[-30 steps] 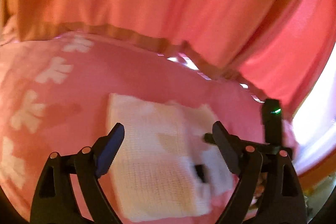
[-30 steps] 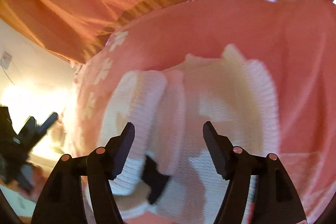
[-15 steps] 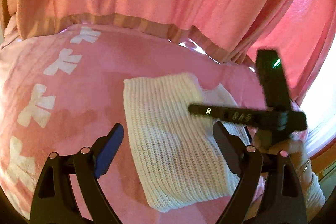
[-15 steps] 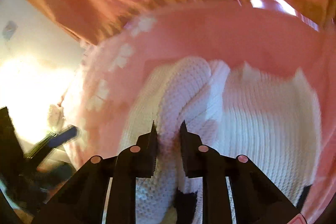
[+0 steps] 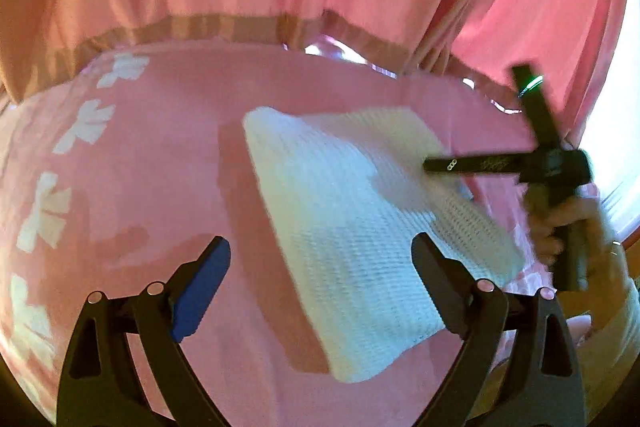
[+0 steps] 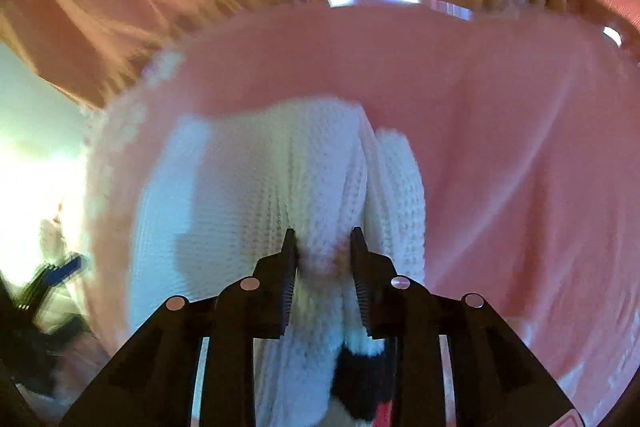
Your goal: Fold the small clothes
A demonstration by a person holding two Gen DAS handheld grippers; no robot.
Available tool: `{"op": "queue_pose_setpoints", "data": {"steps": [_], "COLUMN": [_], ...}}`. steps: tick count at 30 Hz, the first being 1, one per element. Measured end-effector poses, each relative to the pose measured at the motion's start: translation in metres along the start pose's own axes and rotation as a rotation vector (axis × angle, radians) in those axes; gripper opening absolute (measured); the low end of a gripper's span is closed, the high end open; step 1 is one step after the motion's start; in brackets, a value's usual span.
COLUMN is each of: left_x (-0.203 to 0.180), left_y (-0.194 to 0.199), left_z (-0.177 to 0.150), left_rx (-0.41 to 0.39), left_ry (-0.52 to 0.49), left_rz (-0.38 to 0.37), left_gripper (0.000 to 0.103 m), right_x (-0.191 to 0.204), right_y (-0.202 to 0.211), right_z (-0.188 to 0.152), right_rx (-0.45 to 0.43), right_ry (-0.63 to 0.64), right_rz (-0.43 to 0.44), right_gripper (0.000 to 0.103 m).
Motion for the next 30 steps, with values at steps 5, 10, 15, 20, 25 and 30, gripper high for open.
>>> {"op": "queue_pose_setpoints", "data": {"steps": [5,10,15,20,25,30], "left_x": [-0.020,-0.041,-0.051,-0.035,-0.011,-0.008], "left_y": [-0.008,0.005,-0.021,-0.045,-0.015,-0.040], "left_z": [-0.006,-0.051,-0.103,-0.100,-0.082,-0.103], "left_rx": [0.030,0.066,0.151,0.142,0.035,0.137], "left_ry": [-0.012,-0.008,-0.047,-0.059,0.007,-0.044], "left_rz": [-0.016,-0.085,-0.010,0.117,0.083,0.116], "left_gripper": [0.089,0.092,0.091,0.021,0.017,0.019], "right_x": [0.009,0.007,-0.008,-0.008,0.010,-0.023], "right_y": [0.028,0.024,0.010,-0.012,0.052,0.004], "right_z": [-0.032,-0.049,-0.046,-0.037,-0.032,-0.062], "right_rx": [-0.026,-0.022,0.001,0.022,-0.152,0.062], "right_ry": [0.046,0.031,-0.056,-0.084,-0.024,-0.071], "right_rz": [0.035,0.035,0.115,0.107,0.118,0.035], "right_gripper": [0.039,0.051,0.051,0.016,0.010,0.015]}}
Point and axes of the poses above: each gripper's, at about its wrist camera, not at the fingertips, and y roughly against the way its jaws point, x to its left, z to its top, the point moved 2 cm from there along -y, roughly the way its jaws point, and after that the axes turned 6 degrees about y, right-handed, at the moved point
